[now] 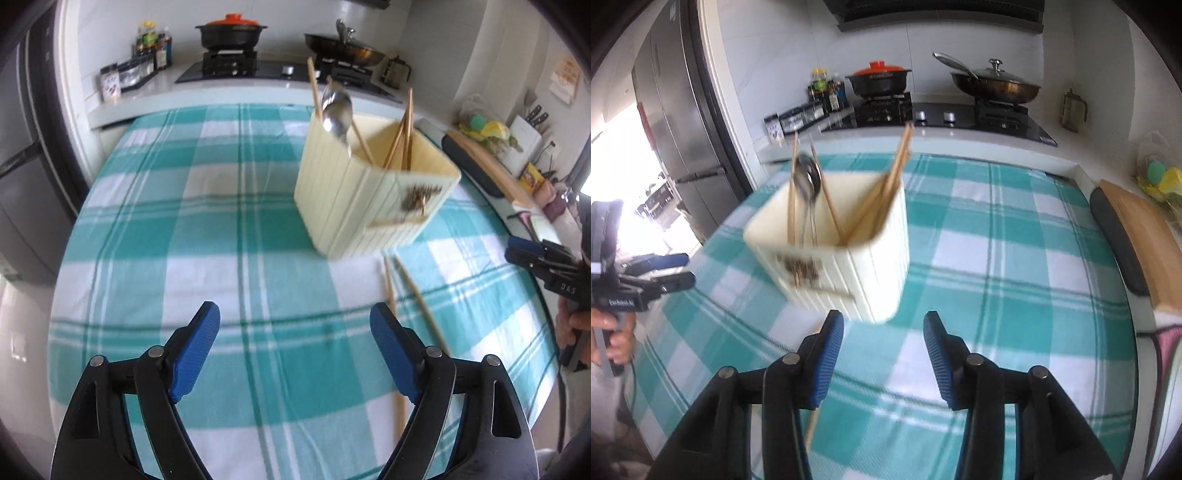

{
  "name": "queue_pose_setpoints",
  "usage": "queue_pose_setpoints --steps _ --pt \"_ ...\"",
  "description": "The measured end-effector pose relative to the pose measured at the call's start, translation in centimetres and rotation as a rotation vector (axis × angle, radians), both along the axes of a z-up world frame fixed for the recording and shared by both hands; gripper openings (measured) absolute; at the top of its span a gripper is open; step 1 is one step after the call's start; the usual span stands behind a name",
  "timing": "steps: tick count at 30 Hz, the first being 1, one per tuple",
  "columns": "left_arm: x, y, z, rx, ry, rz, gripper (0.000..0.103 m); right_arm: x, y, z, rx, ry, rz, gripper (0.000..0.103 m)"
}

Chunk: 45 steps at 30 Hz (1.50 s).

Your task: Organize utensils

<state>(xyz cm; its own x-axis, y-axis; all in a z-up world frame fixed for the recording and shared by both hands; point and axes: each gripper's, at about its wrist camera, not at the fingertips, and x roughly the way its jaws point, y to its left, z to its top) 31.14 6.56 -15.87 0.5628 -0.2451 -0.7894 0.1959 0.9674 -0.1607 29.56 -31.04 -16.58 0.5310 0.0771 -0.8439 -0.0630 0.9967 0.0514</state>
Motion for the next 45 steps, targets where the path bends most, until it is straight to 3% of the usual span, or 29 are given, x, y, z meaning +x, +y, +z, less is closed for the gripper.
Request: queue_pose_setpoints --steps 4,11,15,22,42,45 --pt "-3.3 0.3 -4.8 0.037 0.027 0.079 0.085 -6.5 -0.9 -4.9 -0.054 0.043 -0.098 0.046" --pt "-4.3 -0.9 -7.2 0.126 -0.016 0.126 0.085 -10.8 -1.7 -7.7 -0.080 0.008 -0.217 0.046" --pt "-4.7 -1.4 -7.6 0.163 -0.037 0.133 0.089 -10.7 -1.1 -7.9 -0.120 0.008 -0.214 0.046" --pt "-4.3 -1.2 -7.9 0.157 -0.024 0.142 0.097 -10.6 -0.9 -8.1 -0.136 0.008 -0.217 0.047" --pt "-4.3 -1.5 -8.0 0.142 -0.020 0.126 0.100 -10.6 -1.0 -8.0 -0.134 0.008 -0.218 0.047" --pt "-4.4 -1.2 -7.7 0.107 -0.024 0.109 0.100 -10.6 -1.0 -8.0 -0.131 0.008 -0.219 0.047"
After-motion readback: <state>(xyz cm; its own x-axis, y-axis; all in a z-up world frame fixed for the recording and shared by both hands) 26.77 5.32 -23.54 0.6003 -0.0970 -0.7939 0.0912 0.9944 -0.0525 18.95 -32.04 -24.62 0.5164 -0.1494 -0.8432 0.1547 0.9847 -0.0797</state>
